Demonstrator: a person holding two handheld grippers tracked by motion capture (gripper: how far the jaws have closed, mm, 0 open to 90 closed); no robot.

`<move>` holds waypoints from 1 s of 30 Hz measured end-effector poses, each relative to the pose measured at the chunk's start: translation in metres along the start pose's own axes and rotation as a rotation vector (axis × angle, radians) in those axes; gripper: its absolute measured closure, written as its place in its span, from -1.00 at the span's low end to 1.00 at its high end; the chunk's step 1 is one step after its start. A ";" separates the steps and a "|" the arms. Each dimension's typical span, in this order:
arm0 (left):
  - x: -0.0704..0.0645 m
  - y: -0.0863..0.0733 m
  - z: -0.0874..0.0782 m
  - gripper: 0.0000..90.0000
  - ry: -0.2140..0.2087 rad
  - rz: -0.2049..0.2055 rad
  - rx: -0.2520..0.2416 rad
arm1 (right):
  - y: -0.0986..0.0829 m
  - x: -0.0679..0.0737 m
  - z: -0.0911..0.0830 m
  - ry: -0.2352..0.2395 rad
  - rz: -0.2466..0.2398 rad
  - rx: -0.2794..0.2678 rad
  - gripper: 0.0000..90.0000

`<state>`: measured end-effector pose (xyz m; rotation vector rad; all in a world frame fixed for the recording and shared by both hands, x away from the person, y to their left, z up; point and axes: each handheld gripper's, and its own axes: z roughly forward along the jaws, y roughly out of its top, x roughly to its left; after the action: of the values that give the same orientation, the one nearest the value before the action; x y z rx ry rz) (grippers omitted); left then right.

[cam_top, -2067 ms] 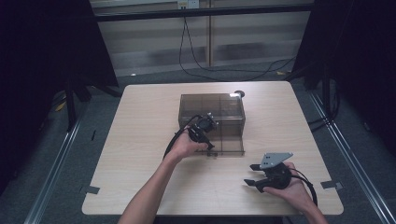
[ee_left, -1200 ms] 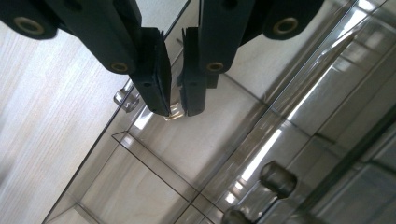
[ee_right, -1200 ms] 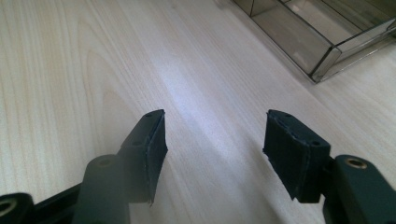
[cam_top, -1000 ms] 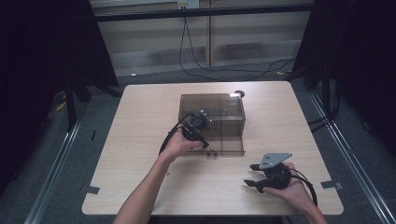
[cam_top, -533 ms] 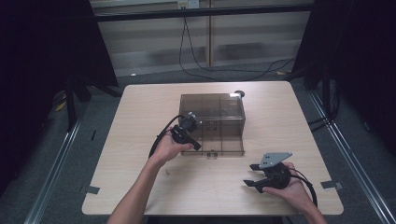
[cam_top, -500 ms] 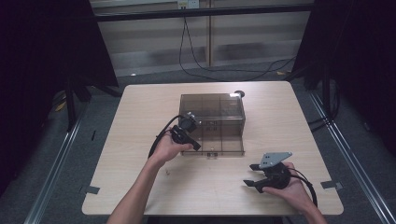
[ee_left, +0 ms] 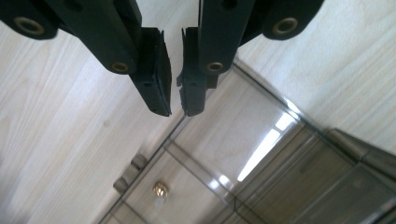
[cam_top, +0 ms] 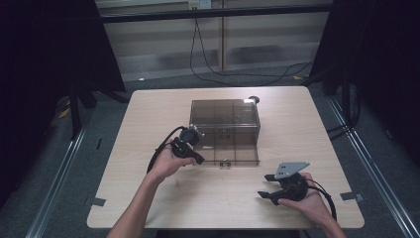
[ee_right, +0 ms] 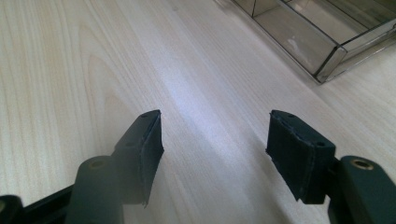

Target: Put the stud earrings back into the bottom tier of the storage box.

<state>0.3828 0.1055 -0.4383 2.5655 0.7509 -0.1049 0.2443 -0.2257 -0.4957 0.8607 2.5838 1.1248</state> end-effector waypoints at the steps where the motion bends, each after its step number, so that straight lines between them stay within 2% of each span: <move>1: -0.001 -0.002 0.000 0.82 0.002 -0.009 -0.006 | 0.000 0.000 0.000 0.001 -0.002 0.000 -0.19; 4: -0.002 -0.007 -0.001 0.82 0.008 0.009 0.007 | 0.000 0.000 0.001 0.003 0.003 0.001 -0.19; 8: -0.003 -0.013 -0.003 0.82 0.010 -0.004 0.000 | 0.000 0.000 0.001 0.002 0.000 0.003 -0.20; 17: -0.003 -0.032 -0.008 0.82 0.016 -0.017 0.018 | 0.000 0.000 0.001 0.002 -0.002 0.007 -0.19; 19: -0.001 -0.036 -0.009 0.82 0.005 -0.013 0.035 | 0.000 0.000 0.001 0.004 -0.002 0.004 -0.19; 23: 0.000 -0.046 -0.010 0.82 -0.004 -0.023 0.032 | 0.000 0.000 0.001 0.001 0.001 0.011 -0.19; 30: 0.001 -0.064 -0.010 0.79 0.009 -0.042 0.032 | 0.000 0.000 0.002 0.006 -0.002 0.017 -0.19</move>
<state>0.3492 0.1585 -0.4556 2.5825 0.8126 -0.1197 0.2449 -0.2244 -0.4972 0.8596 2.6027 1.1080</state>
